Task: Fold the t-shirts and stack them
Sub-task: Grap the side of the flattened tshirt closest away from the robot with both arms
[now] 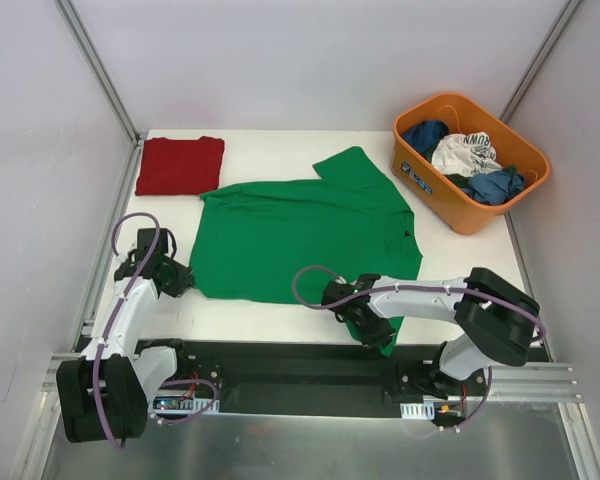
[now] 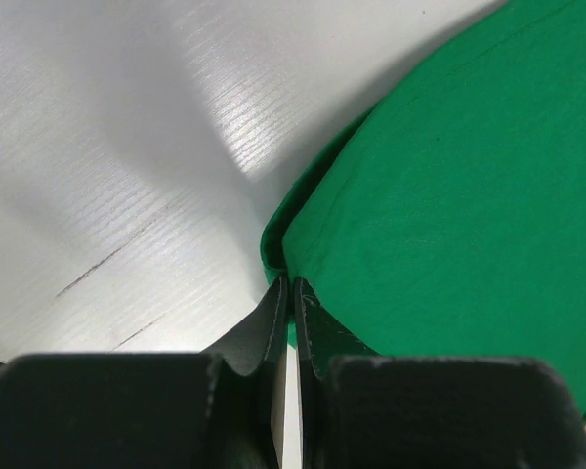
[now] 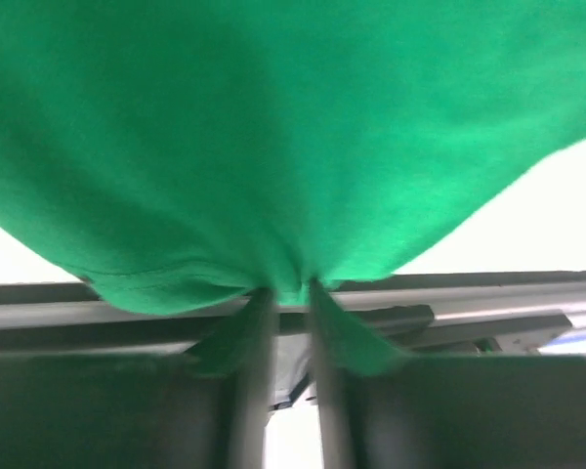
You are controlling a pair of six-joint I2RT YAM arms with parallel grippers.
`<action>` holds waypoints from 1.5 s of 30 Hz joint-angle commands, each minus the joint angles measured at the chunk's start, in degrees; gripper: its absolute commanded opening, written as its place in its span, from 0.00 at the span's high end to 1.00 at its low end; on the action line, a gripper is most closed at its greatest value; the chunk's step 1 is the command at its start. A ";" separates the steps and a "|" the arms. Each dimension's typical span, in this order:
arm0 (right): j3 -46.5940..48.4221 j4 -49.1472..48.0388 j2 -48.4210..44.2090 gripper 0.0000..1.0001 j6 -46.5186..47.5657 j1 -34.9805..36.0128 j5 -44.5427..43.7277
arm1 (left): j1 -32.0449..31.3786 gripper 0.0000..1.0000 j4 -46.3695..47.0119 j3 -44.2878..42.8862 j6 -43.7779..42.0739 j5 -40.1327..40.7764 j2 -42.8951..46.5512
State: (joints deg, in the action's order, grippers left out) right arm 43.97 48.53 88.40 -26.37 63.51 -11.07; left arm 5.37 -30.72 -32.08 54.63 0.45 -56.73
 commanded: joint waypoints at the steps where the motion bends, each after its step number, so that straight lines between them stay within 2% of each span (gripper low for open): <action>1: 2.88 1.83 -1.30 0.86 -2.20 -1.28 -8.70 | 0.43 1.00 -0.57 0.35 -0.31 -0.01 1.09; 3: 3.67 2.00 -3.49 0.99 -1.84 -1.89 -8.97 | 0.43 1.00 -0.57 0.35 -0.31 -0.01 1.01; 10: 5.34 3.05 -7.72 1.00 3.69 -4.44 -6.51 | 0.52 1.00 -0.57 0.17 -0.58 -0.18 1.45; 14: 6.13 8.14 -8.50 0.99 6.94 -4.53 1.47 | 0.43 1.00 -2.67 0.43 0.65 -0.10 3.72; 18: 4.55 12.98 -10.70 0.99 8.97 -4.53 9.30 | 0.44 1.00 -8.90 0.35 2.67 2.35 7.07; 19: 4.38 13.77 -11.14 0.99 9.58 -4.53 10.53 | 0.43 1.00 -12.83 0.26 3.11 3.23 7.59; 20: 3.94 14.65 -12.28 0.99 9.76 -4.44 14.89 | 0.43 1.00 -14.61 0.26 3.72 4.03 8.82; 25: 1.57 15.36 -14.57 0.99 10.20 -4.18 22.65 | 0.43 1.00 -24.20 0.26 6.19 6.67 12.87; 33: 1.74 17.91 -17.29 0.99 11.60 -3.83 28.29 | 0.43 1.00 -28.94 0.35 8.12 2.01 14.89; 37: 0.51 16.51 -18.61 0.99 10.38 -3.83 34.16 | 0.35 1.00 -34.13 -1.93 11.01 4.64 17.08; 40: 0.15 15.02 -18.44 0.99 10.02 -3.91 36.64 | 0.35 1.00 -42.30 -4.83 14.27 7.55 20.76; 45: 2.70 16.07 -16.16 0.99 12.39 -4.18 35.60 | 0.35 1.00 -44.16 -5.54 16.03 7.99 24.65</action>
State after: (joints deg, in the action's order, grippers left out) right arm 44.60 62.65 71.11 -15.55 59.40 22.61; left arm 5.34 -68.10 -35.81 67.07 6.15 -34.00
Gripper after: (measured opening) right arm 0.016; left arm 0.010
